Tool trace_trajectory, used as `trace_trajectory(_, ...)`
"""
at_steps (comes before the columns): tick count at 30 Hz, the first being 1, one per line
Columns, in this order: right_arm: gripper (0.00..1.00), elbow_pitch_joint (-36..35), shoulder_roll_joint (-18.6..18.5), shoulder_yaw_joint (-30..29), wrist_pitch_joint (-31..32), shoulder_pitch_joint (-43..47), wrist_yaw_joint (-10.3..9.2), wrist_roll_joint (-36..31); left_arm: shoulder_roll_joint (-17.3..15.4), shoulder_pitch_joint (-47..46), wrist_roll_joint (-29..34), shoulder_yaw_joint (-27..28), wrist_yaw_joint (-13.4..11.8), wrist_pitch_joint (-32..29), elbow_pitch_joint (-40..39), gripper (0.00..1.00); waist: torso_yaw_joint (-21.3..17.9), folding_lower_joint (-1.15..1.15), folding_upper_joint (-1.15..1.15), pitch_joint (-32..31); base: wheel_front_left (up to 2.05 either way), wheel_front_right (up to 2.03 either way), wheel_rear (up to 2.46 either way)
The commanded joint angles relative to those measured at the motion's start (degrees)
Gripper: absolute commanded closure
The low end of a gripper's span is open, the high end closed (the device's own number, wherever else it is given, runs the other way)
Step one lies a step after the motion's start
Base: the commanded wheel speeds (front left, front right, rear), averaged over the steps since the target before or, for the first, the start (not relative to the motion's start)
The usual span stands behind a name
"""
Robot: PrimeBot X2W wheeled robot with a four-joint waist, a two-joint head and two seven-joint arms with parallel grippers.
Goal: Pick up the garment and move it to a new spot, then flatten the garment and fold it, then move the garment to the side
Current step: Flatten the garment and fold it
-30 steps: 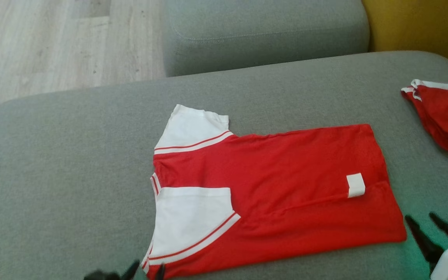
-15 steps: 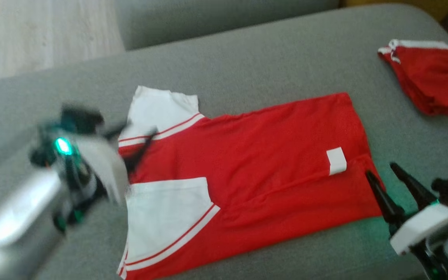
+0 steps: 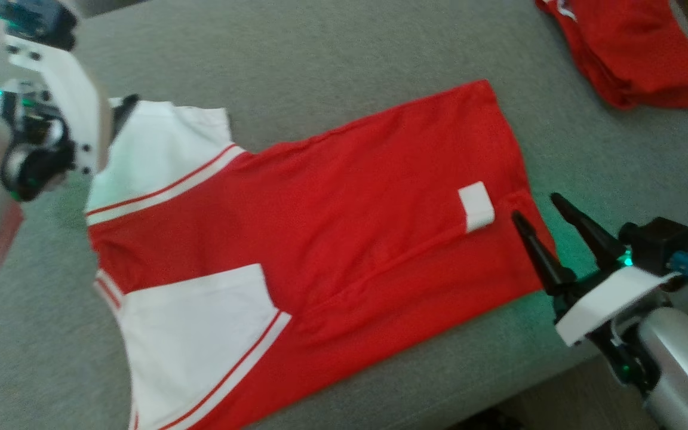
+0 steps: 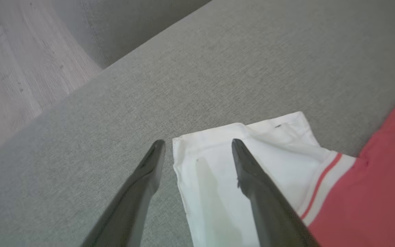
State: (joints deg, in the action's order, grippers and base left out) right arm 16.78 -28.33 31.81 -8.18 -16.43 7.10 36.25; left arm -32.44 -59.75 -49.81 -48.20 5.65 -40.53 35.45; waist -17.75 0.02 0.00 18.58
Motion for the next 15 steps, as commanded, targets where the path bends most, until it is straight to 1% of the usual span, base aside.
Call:
trace_trajectory(1, 0.00, -1.51, -0.69, 0.85, -0.86, -0.64, 0.39, 0.24, -3.06, -3.28, 0.32, 2.19, 0.26, -0.42, -0.11, 0.00, -2.76, -0.02, 0.00, 2.47, 0.00, 0.00, 0.00)
trace_trajectory(6, 0.00, -2.03, -0.25, 2.74, -2.05, -1.83, 0.39, 0.55, -4.77, -5.25, 0.84, 1.90, 0.34, -2.42, 5.13, 0.00, -4.94, -0.02, 0.00, 4.47, 0.00, 0.00, 0.00)
trace_trajectory(12, 0.00, -2.33, -0.73, 3.46, -2.88, -2.66, 0.39, 1.70, -5.03, -6.03, 0.97, 1.32, 0.43, -3.60, 7.64, 0.00, -5.98, -0.02, 0.00, 5.43, 0.00, 0.00, 0.00)
trace_trajectory(13, 0.00, -2.17, -0.92, 3.45, -2.99, -2.73, 0.39, 1.79, -4.82, -5.90, 0.42, 1.38, 0.50, -4.21, 7.99, 0.12, -6.02, -0.02, 0.00, 5.46, 0.00, 0.00, 0.00)
trace_trajectory(14, 0.00, -1.91, -1.14, 3.40, -3.06, -2.79, 0.39, 1.80, -4.55, -5.77, -0.16, 1.36, 0.59, -5.01, 8.23, 0.79, -6.00, -0.02, 0.00, 5.45, 0.00, 0.00, 0.00)
trace_trajectory(15, 0.00, -1.59, -1.41, 3.33, -3.11, -2.85, 0.39, 1.72, -4.28, -5.69, -0.70, 1.33, 0.67, -5.90, 8.44, 1.00, -5.91, -0.02, 0.00, 5.43, 0.00, 0.00, 0.00)
